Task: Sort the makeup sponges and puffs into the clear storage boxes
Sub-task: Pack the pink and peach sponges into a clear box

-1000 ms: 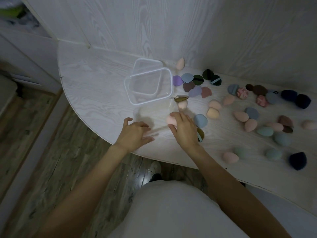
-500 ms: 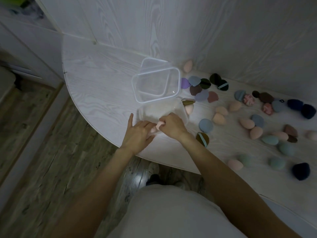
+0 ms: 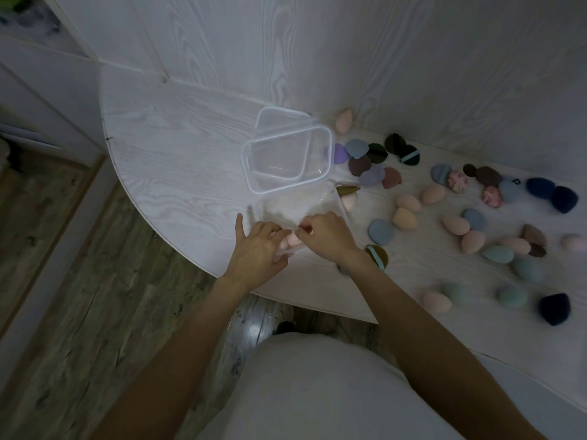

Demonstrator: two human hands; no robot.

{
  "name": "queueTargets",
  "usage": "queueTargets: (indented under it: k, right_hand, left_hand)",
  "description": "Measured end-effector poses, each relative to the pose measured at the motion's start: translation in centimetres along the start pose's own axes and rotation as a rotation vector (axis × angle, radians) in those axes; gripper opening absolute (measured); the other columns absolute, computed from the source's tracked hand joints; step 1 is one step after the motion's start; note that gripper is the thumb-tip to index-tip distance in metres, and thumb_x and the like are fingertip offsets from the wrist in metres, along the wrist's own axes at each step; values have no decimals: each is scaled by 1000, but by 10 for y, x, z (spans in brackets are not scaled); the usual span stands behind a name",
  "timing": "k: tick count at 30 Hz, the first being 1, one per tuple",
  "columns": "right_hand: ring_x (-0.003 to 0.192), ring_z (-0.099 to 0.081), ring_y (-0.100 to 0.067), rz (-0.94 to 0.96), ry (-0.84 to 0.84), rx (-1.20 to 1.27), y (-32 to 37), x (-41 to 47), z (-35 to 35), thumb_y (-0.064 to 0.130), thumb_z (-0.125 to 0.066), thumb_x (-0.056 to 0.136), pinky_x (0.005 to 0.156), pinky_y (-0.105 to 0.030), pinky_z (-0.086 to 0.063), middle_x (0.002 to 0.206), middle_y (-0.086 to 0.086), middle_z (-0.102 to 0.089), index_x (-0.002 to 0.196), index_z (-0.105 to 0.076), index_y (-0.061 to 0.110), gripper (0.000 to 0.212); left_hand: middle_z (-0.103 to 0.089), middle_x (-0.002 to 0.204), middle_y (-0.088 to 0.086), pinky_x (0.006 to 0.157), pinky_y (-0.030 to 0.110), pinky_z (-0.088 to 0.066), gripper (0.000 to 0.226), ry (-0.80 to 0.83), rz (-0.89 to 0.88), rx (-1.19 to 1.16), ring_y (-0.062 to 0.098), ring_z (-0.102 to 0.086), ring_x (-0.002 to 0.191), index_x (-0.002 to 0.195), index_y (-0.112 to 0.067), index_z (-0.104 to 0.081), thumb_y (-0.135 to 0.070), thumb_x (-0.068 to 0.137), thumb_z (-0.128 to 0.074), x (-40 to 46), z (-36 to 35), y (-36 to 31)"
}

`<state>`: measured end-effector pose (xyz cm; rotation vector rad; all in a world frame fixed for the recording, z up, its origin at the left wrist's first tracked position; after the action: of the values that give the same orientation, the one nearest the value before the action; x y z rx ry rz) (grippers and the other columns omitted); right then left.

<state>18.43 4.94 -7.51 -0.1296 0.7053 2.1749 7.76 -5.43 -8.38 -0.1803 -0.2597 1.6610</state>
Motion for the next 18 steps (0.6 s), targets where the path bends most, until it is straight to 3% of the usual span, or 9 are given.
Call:
queueTargets:
  k: [4, 8, 12, 15, 18]
  right_hand:
    - [86, -60, -25, 26, -14, 107, -4, -1, 2, 14, -48, 91, 75, -38, -48, 94, -8, -69, 92, -71, 7, 24]
    - [92, -58, -22, 24, -51, 128, -4, -2, 2, 11, -49, 91, 77, -31, -45, 101, -9, -67, 103, -69, 9, 23]
    - [91, -58, -22, 25, -94, 119, -3, -3, 4, 11, -49, 91, 77, -34, -47, 100, -8, -67, 103, -68, 11, 23]
    - [87, -59, -22, 60, -164, 79, 1, -10, 17, 10, -49, 90, 74, -35, -48, 97, -7, -67, 102, -68, 11, 23]
    - [77, -61, -26, 88, -364, -3, -9, -32, 50, 10, -51, 88, 64, -35, -49, 87, -9, -68, 97, -69, 10, 20]
  left_hand:
    - [-63, 104, 2, 101, 66, -21, 51, 17, 0, -20, 26, -60, 99, 112, -19, -64, -36, 66, -77, -1, 2, 0]
    - [-63, 110, 3, 104, 62, -20, 49, 10, 13, -68, 26, -58, 104, 117, -19, -61, -42, 73, -65, -3, 6, -1]
    - [-64, 109, 2, 103, 59, -25, 49, -2, 33, -82, 25, -59, 104, 117, -19, -61, -45, 76, -52, -4, 9, 0]
    - [-67, 103, -1, 99, 45, -34, 41, -123, 37, -106, 21, -62, 97, 110, -19, -64, -41, 81, -46, -3, 20, -3]
    - [-68, 89, -3, 76, 27, -38, 26, -341, -26, -256, 16, -61, 79, 102, -16, -67, -28, 86, -51, 7, 44, -25]
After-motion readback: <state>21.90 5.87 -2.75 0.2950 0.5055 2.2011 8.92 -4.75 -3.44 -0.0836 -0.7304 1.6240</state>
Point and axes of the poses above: each hand's wrist, its own x-axis towards the middle knuckle, its own z-axis out of the back of the hand, y = z × x, the point moved 4 cm from there along x, towards the middle knuckle
